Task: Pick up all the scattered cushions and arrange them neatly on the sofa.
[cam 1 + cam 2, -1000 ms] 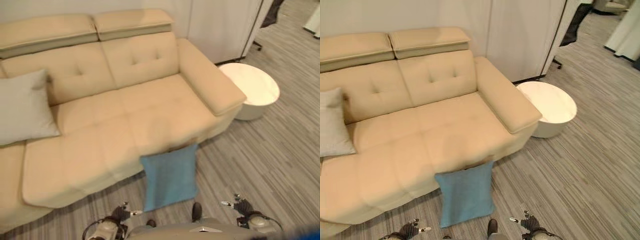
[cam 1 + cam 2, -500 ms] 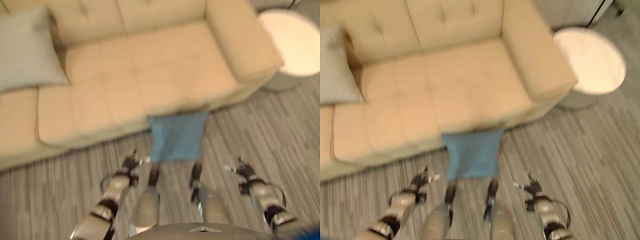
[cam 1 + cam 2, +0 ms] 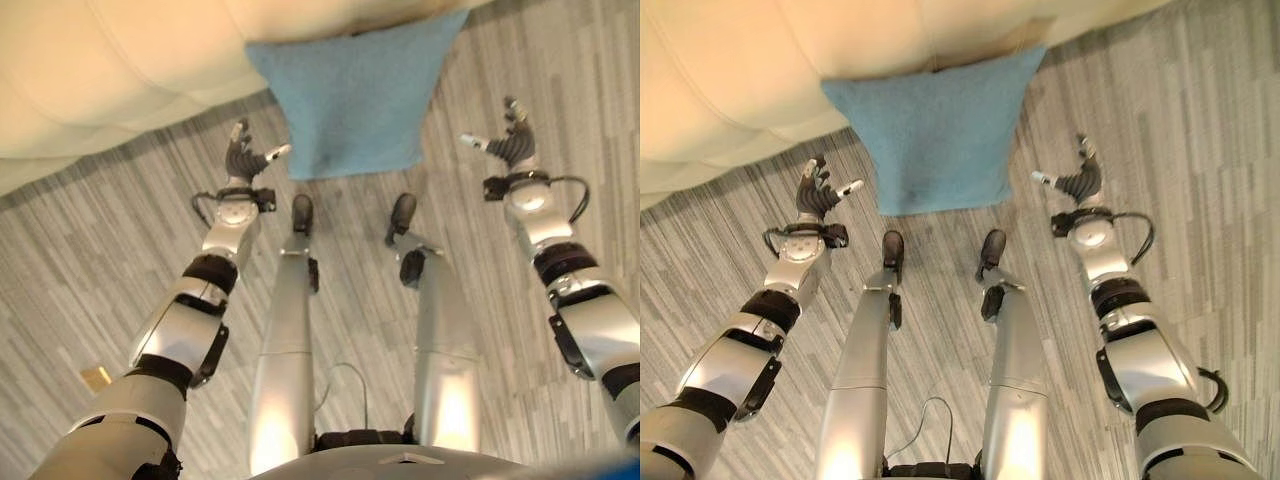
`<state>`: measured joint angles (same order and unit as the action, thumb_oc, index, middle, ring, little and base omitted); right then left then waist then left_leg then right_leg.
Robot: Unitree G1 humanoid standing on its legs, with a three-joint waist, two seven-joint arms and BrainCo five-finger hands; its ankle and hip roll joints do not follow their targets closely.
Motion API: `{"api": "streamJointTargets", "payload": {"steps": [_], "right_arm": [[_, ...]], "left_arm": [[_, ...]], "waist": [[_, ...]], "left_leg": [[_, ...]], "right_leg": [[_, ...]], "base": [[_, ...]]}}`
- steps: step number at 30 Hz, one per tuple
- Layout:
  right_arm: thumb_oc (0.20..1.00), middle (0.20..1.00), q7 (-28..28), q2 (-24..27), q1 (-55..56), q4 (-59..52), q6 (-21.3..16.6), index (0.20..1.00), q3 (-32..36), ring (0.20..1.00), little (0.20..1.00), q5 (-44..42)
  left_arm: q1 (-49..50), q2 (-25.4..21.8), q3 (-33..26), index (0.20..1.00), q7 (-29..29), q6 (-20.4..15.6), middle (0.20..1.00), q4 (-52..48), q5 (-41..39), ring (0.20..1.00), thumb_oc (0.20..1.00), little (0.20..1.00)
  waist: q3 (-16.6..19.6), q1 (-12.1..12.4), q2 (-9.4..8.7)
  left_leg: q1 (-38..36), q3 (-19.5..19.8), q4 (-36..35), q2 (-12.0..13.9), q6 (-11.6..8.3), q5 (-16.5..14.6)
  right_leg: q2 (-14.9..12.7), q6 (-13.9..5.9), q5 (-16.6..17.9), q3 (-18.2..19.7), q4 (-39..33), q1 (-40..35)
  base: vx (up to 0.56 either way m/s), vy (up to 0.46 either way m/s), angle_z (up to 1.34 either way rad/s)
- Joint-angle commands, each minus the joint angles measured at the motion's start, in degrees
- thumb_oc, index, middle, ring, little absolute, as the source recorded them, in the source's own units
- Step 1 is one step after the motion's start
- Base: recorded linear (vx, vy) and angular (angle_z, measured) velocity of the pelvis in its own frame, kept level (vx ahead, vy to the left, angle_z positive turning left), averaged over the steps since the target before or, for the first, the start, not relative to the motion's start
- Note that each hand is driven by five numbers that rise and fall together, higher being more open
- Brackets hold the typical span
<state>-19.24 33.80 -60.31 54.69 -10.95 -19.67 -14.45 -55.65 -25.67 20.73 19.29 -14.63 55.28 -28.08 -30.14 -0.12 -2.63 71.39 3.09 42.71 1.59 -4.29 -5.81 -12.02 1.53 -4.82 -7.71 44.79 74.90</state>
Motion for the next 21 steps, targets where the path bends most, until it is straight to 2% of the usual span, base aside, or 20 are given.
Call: {"api": "streamJointTargets", "payload": {"steps": [1,8,15,21], "right_arm": [[1.000,1.000,-1.92,-1.00,9.06,0.76,-1.81,1.000,-1.85,1.000,1.000,-1.69],[1.000,1.000,-1.08,2.64,-2.37,8.24,-1.60,1.000,-6.72,1.000,1.000,-4.72],[1.000,1.000,-0.79,5.10,-8.38,9.57,-1.61,1.000,-9.22,1.000,1.000,-7.29],[1.000,1.000,0.07,4.41,-12.98,9.94,-1.69,1.000,-12.06,1.000,1.000,-9.72]], "left_arm": [[6.56,0.28,-1.87,1.000,2.78,-1.22,1.000,1.49,-0.14,1.000,1.000,1.000],[-5.17,-3.87,1.12,1.000,2.29,-1.28,1.000,5.55,-4.01,1.000,1.000,1.000],[-9.80,-2.30,3.50,1.000,2.85,-2.55,1.000,-0.04,-6.83,1.000,1.000,1.000],[-13.71,-0.01,6.72,1.000,2.77,-2.32,1.000,0.01,-6.96,1.000,1.000,1.000]], "waist": [[10.61,-1.01,0.84],[10.17,-1.91,1.27],[8.52,-2.01,2.36],[6.08,-1.82,3.10]], "left_leg": [[-2.98,0.81,-8.05,-0.97,1.22,1.77],[7.52,-0.06,-4.44,-1.58,1.34,1.35],[12.62,-0.13,-2.57,-1.84,1.33,1.63],[15.09,0.40,-0.17,-1.56,0.89,2.16]], "right_leg": [[-2.29,-7.47,-0.11,2.20,-4.68,-4.98],[-1.78,-7.57,-1.00,4.69,-0.56,6.65],[-1.89,-7.79,-1.42,5.92,2.57,12.85],[-1.55,-7.84,-1.99,5.84,5.18,15.01]], "base": [[0.05,0.012,-0.03],[0.06,0.016,-0.01],[0.03,-0.027,-0.02],[0.02,-0.060,0.05]]}}
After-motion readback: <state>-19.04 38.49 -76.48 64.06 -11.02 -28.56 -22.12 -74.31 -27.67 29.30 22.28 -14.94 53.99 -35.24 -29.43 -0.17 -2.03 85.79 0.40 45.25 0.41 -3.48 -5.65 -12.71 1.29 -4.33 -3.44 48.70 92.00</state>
